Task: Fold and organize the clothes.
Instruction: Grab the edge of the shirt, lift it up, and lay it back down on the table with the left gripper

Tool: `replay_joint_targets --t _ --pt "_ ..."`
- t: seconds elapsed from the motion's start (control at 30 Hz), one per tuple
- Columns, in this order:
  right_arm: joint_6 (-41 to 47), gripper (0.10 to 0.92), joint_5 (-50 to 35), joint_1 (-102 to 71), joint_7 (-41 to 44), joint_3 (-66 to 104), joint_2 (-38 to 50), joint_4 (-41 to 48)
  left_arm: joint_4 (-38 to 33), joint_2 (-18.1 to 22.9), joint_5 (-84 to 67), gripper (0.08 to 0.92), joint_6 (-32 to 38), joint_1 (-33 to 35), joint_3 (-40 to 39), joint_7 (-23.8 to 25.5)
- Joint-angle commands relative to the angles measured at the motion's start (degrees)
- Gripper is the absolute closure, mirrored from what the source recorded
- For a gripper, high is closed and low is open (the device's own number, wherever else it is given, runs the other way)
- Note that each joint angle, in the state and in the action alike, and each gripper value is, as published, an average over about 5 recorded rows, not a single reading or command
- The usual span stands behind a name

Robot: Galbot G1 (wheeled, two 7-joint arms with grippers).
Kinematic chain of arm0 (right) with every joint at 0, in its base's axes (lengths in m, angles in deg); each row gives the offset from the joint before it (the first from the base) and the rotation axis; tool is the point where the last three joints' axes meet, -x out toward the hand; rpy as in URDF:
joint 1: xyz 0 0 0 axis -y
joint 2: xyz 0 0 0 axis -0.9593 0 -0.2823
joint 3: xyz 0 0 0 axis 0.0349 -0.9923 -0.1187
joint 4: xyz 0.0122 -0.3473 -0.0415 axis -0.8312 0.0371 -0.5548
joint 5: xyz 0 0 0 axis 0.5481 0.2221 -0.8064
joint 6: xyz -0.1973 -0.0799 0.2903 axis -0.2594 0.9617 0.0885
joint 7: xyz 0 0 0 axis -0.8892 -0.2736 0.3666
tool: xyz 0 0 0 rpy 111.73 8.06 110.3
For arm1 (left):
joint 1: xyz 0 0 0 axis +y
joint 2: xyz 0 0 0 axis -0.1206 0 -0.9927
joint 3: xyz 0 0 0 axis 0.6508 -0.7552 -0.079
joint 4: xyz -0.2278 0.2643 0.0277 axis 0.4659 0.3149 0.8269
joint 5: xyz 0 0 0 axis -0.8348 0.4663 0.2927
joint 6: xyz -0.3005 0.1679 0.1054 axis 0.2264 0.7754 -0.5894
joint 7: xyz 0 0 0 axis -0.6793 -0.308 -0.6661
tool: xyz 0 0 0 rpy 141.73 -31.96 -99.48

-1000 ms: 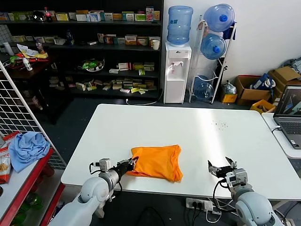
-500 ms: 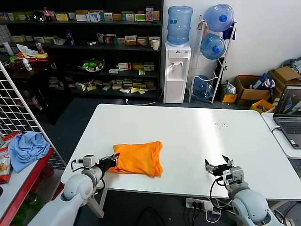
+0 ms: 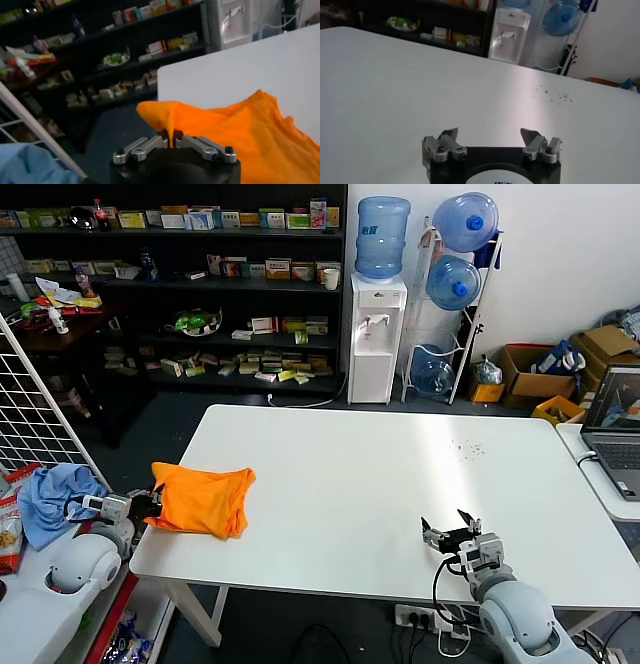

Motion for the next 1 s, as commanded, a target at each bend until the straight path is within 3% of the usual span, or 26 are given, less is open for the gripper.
replay_joint_targets --t 0.03,0.27,0.47,0.7,1.0 --pt "-0.32 0.203 0.1 1.17 0.23 -1.62 -0.52 0.77 5.84 -8.32 28.71 0.87 8.95 0.28 4.62 1.8" --pt "-0.7 0.203 0.32 1.43 0.45 -1.83 -0.91 1.23 6.35 -10.38 34.51 0.87 12.16 -0.43 5.14 1.64" --pt "-0.88 0.203 0.76 1.18 0.56 -1.81 -1.62 1.48 4.68 -9.27 33.61 0.87 11.17 -1.09 3.13 1.57" --pt "-1.36 0.203 1.64 0.02 0.78 -1.09 -1.82 1.28 0.73 -4.73 24.98 0.87 6.99 -0.02 0.9 0.84" --pt "-1.1 0.203 2.26 -0.86 0.54 -0.48 -2.1 0.86 -8.8 1.91 9.29 0.87 0.38 0.85 -2.19 -4.55"
